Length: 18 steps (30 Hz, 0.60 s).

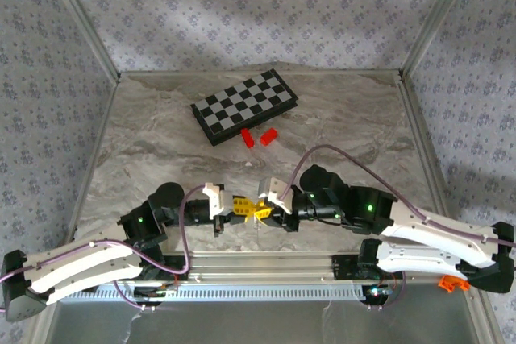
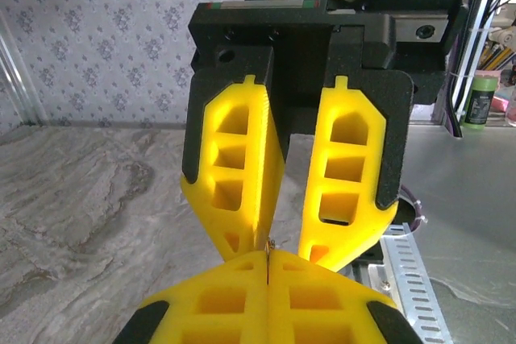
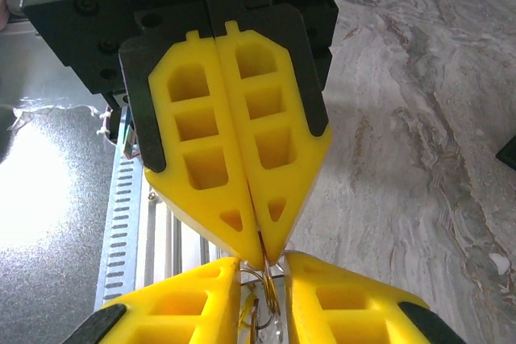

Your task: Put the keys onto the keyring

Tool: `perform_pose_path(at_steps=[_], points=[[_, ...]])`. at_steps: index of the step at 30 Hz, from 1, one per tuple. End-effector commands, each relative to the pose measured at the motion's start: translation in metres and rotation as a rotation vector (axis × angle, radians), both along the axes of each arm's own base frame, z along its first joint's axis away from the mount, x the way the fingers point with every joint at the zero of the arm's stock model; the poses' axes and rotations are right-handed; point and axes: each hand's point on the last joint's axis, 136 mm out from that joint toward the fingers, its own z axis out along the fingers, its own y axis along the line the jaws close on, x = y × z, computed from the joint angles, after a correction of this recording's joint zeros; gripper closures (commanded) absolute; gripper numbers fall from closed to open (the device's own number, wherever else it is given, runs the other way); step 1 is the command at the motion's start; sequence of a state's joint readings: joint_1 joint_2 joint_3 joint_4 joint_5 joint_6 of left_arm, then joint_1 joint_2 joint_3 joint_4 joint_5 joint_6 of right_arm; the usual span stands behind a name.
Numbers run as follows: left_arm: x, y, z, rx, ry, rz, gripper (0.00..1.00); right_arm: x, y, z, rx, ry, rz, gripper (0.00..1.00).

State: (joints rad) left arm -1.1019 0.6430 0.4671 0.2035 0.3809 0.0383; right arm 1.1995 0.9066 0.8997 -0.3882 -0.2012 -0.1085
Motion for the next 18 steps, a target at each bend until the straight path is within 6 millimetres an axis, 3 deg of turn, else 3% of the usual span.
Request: perform_pose_path(at_steps=[1, 4, 9, 13, 18], points=[[-0.006, 0.002, 0.033, -0.119, -0.043, -0.022, 1.0, 0.002, -0.001, 0.009, 0.043, 0.007, -0.018, 0.73], [-0.006, 0.002, 0.033, -0.121, -0.044, -0.024, 1.0, 0.004, -0.005, 0.009, 0.046, 0.001, -0.034, 0.72], [-0.008, 0.003, 0.035, -0.122, -0.042, -0.033, 1.0, 0.007, -0.01, 0.008, 0.047, -0.006, -0.055, 0.8], [-0.01, 0.002, 0.034, -0.109, -0.036, -0.042, 1.0, 0.008, -0.011, 0.009, 0.054, -0.015, -0.059, 0.93], [-0.01, 0.002, 0.033, -0.104, -0.029, -0.046, 1.0, 0.008, -0.008, 0.008, 0.059, -0.015, -0.044, 0.98]])
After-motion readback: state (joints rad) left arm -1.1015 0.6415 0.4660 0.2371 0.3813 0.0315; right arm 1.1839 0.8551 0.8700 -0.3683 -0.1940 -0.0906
